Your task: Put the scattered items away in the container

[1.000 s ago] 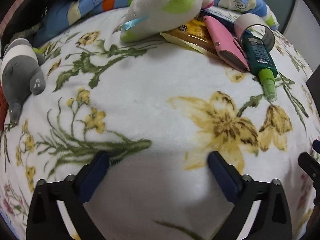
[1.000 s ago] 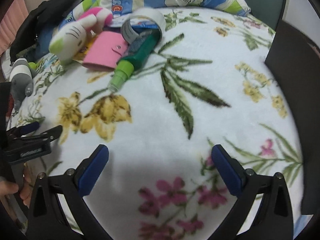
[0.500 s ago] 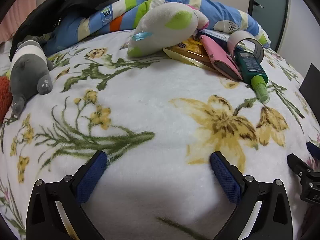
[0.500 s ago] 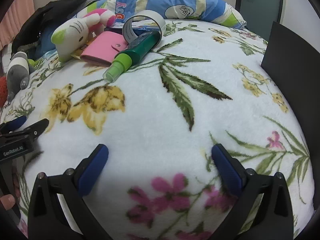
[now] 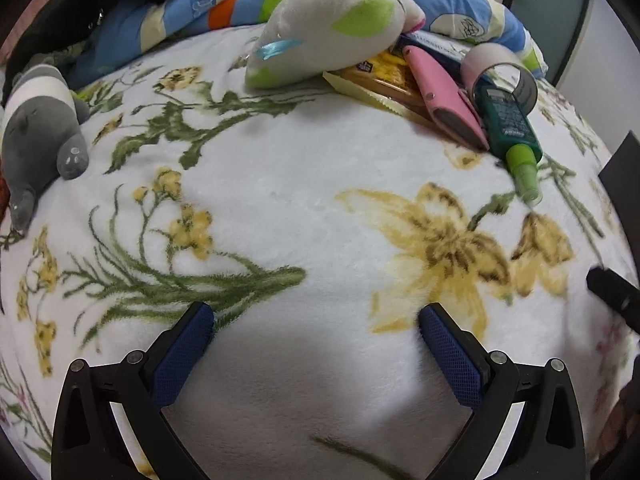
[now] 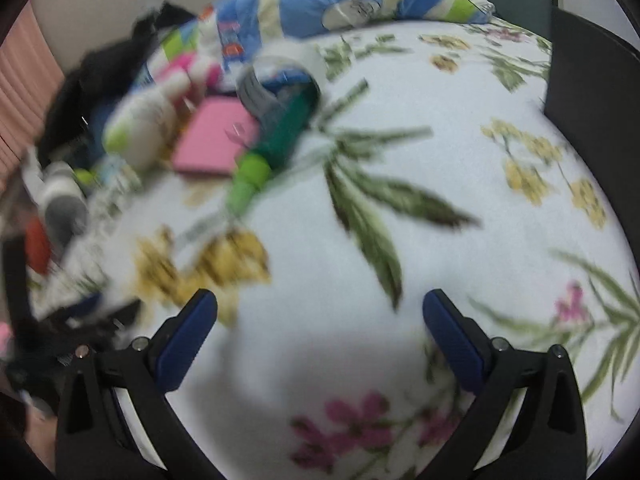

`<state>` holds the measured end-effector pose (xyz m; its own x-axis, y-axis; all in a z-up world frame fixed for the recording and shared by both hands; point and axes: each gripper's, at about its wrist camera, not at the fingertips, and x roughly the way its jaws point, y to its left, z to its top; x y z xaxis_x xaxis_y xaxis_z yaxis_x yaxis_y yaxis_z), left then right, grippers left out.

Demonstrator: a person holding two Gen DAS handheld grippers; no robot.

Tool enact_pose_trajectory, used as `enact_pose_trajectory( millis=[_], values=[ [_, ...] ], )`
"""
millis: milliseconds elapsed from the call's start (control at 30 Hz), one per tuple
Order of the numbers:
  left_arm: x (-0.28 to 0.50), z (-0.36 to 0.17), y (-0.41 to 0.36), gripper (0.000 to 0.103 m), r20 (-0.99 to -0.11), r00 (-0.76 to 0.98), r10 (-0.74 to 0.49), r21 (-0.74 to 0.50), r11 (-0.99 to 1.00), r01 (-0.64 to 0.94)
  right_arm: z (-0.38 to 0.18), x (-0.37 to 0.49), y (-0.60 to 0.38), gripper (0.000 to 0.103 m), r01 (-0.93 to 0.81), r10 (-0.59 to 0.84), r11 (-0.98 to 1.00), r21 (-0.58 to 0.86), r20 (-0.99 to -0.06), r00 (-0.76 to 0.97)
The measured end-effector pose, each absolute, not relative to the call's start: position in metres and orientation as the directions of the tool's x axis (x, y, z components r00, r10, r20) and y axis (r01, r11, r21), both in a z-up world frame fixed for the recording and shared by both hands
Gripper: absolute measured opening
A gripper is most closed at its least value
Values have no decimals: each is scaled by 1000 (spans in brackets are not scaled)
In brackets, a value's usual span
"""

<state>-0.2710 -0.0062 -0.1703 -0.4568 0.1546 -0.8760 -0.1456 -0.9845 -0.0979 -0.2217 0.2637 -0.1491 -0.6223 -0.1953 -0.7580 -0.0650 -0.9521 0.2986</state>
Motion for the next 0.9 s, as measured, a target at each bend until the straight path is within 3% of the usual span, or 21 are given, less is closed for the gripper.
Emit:
enact_pose_trajectory(
  millis=[100,233,400,467,533,600,667,900],
  values=[
    [-273,-154,-4,103,-834,-478,276,-225,-961,-163,-129,-235,260,103,-8,-223,-953,303,-720,-657],
    [-279,-135,22,103,-777,-510,368,-268,-928,-261,-109,-263,258,103,86,-298,-941,327,-681,-669],
    [-298,-130,56,102,-738,-458,496,-345,-860,-375,-104,-301,279,103,127,-486,-832,540,-600,-636],
    [-301,-131,65,102,-719,-441,537,-385,-836,-391,-111,-317,283,97,121,-546,-784,609,-582,-603],
    [-308,-131,74,102,-713,-431,553,-393,-824,-407,-118,-328,286,84,117,-586,-744,657,-559,-586],
    [-314,-134,82,95,-718,-421,555,-389,-820,-419,-128,-336,289,82,102,-620,-701,705,-533,-576],
    [-318,-138,90,71,-733,-398,552,-385,-819,-426,-140,-345,291,82,82,-645,-669,739,-523,-557],
    [-330,-149,107,68,-761,-362,539,-378,-821,-427,-165,-361,293,73,61,-696,-622,781,-515,-500]
  ],
)
